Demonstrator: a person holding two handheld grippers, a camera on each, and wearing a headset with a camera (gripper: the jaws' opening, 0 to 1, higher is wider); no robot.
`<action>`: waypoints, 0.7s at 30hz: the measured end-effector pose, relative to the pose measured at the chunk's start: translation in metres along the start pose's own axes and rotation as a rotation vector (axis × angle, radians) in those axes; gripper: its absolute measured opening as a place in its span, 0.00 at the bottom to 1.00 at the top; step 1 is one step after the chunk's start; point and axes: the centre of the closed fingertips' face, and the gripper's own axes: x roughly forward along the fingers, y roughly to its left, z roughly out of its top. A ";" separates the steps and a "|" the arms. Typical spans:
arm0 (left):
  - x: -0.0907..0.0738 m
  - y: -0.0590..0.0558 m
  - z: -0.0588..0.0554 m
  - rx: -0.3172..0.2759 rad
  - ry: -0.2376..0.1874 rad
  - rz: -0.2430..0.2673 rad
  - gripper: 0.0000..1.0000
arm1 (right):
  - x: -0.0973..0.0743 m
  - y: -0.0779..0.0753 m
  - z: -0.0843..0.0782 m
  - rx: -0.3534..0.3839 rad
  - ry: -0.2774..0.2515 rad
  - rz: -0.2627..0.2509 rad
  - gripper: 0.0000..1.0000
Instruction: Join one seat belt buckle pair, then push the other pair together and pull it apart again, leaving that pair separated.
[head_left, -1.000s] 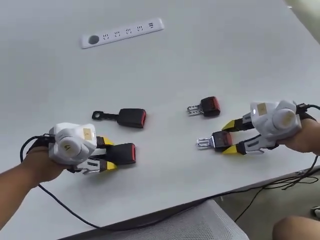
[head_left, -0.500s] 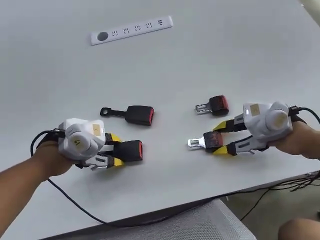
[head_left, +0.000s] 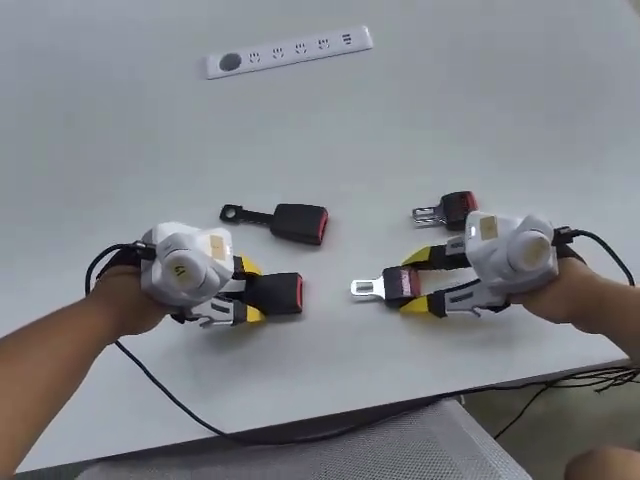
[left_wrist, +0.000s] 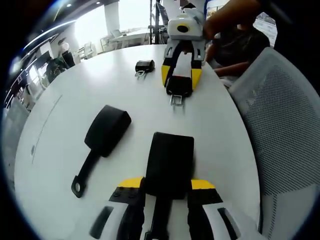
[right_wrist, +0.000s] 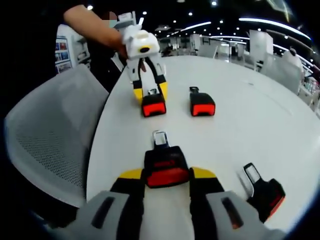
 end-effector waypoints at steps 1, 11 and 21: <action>0.000 0.000 0.000 -0.001 0.000 0.000 0.33 | 0.004 -0.001 0.003 -0.012 -0.007 0.003 0.34; 0.000 0.001 -0.001 -0.010 -0.003 0.004 0.33 | 0.030 0.002 0.026 0.000 -0.034 0.030 0.34; 0.000 0.001 0.000 -0.009 -0.004 0.007 0.33 | 0.045 0.008 0.040 -0.031 -0.041 0.049 0.34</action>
